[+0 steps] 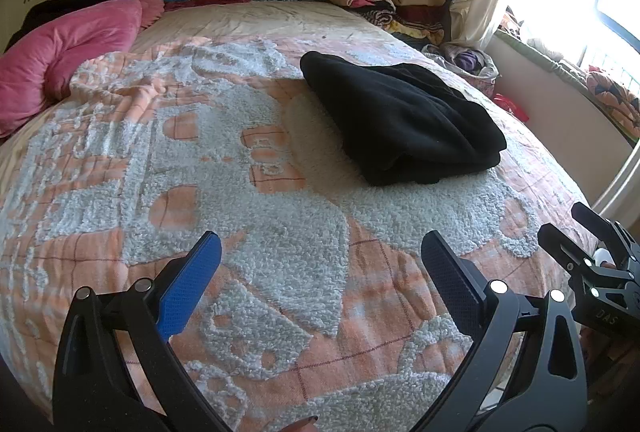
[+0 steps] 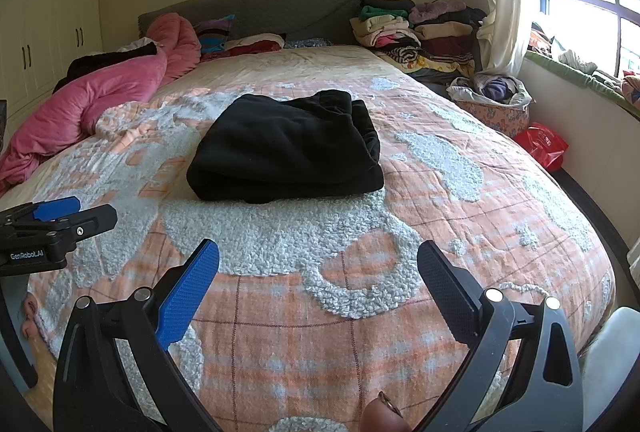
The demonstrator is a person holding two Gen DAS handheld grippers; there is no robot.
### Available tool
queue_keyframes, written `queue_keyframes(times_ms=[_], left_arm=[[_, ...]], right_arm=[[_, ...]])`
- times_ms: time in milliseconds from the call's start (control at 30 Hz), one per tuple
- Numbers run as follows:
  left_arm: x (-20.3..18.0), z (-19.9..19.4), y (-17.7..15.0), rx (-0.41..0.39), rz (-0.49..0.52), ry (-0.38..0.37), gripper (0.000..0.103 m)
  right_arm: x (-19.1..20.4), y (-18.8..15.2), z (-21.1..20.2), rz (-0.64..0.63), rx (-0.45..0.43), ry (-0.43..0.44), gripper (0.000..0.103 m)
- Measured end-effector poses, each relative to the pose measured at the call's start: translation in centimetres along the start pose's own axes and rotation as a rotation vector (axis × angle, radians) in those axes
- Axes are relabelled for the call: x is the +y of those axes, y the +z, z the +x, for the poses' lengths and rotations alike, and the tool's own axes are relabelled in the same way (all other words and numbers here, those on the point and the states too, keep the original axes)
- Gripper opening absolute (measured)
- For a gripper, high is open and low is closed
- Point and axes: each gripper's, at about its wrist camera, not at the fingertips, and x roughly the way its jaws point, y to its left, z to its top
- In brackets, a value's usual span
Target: Fold small clothes
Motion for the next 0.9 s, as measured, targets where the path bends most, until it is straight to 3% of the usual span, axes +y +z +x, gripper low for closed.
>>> queue_keyframes(times_ms=[433,533,667,767,900], left_arm=[[0.0,0.2,-0.1,0.016,0.007,0.012,0.094],[-0.1,0.3,-0.1,0.026,0.008,0.034,0.094],[1.5,0.1,0.5,0.038,-0.05,0.012,0.094],[5.6,-0.5,2.3,0.044,-0.165,0.013,0.094],[16.3,-2.7,5.5,-0.035,-0.347,0.176,0.094]], right_arm=[[-0.1,-0.3,0.0,0.009,0.005,-0.015,0.099],[-1.4,-0.6,0.1,0.063,0.027,-0.035,0.099],[-6.3,-1.5,-0.6,0.192,0.045,-0.169,0.099],[-12.5,-2.9,-2.1,0.299,0.056,-0.349,0.099],[-24.2,-6.4,-5.2,0.537,0.108,-0.644,0.099]])
